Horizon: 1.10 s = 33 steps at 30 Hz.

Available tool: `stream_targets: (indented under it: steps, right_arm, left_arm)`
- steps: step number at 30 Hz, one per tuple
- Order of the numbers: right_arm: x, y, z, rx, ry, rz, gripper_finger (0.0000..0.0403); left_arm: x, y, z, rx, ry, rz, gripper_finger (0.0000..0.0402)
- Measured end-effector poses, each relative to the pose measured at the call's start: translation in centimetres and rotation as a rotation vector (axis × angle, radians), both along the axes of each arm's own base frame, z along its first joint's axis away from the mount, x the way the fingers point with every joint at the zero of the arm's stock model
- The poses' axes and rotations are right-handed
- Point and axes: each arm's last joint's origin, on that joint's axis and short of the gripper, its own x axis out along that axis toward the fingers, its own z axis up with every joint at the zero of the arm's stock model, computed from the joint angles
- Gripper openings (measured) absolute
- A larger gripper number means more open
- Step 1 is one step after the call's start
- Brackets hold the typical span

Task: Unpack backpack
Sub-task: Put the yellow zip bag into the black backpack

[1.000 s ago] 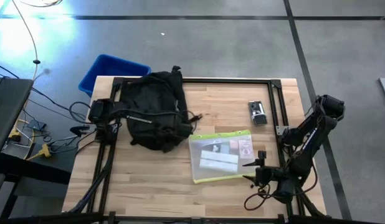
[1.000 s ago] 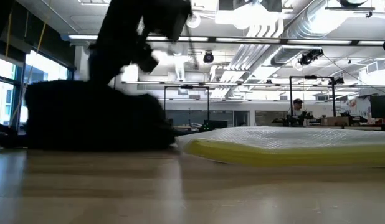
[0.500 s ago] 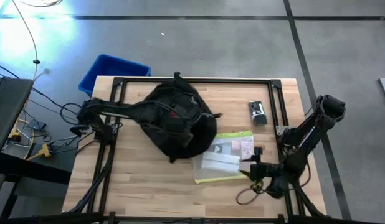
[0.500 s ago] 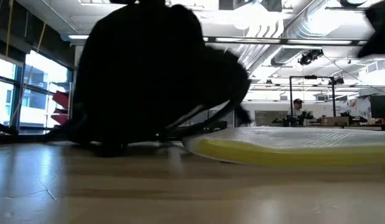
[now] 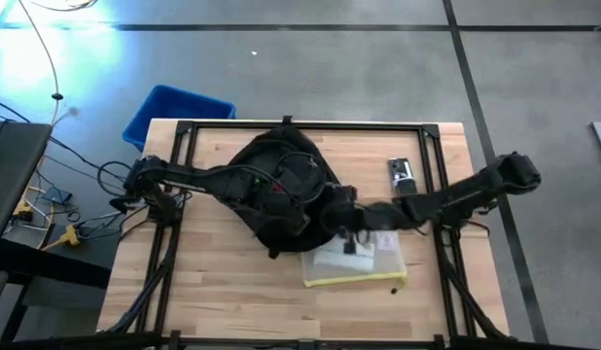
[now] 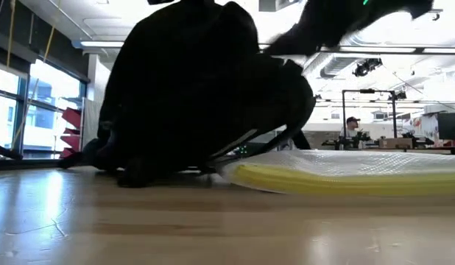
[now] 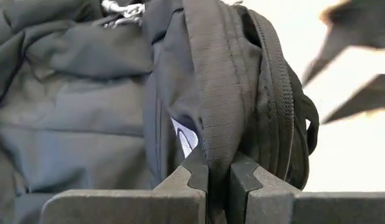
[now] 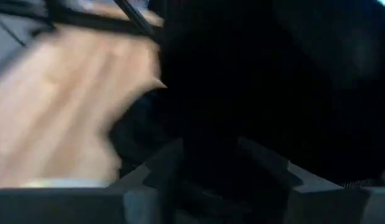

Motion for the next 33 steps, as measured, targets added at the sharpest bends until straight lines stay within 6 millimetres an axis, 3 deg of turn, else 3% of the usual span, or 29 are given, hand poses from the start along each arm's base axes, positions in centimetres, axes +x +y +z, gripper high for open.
stream_targets:
  steps: [4,9,14,19,22,26,29,33]
  right_arm:
    - [1.5,-2.4,-3.4,0.019,0.137,-0.07,0.0123]
    - [2.3,-3.8,-6.9,0.037,0.277,-0.073,0.0117]
    - [2.6,-4.8,-8.9,0.063,0.363,-0.067,0.0116]
    - [2.6,-5.3,-9.4,0.066,0.385,-0.072,0.0116]
    - [2.1,-5.0,-7.9,0.05,0.353,-0.051,0.0116]
    - [0.9,-3.4,-3.2,0.021,0.187,0.014,0.0116]
    - [-0.9,-1.9,0.6,0.007,0.068,0.065,0.0116]
    - [-4.1,0.7,4.1,0.037,-0.01,0.242,0.0116]
  left_arm:
    - [0.1,-1.3,0.5,0.025,-0.05,-0.063,0.0]
    - [-1.6,-2.6,1.7,0.135,-0.004,-0.05,0.0]
    - [-4.4,-3.6,3.6,0.208,0.035,0.033,0.0001]
    - [-6.2,-5.0,4.7,0.233,-0.034,0.063,0.0001]
    - [-6.6,-5.4,5.0,0.233,-0.07,0.08,0.0001]
    - [-6.1,-5.8,4.5,0.276,-0.077,0.095,0.0001]
    - [-5.4,-5.8,3.9,0.307,-0.071,0.104,0.0001]
    - [-4.4,-5.7,3.0,0.331,-0.045,0.117,0.0001]
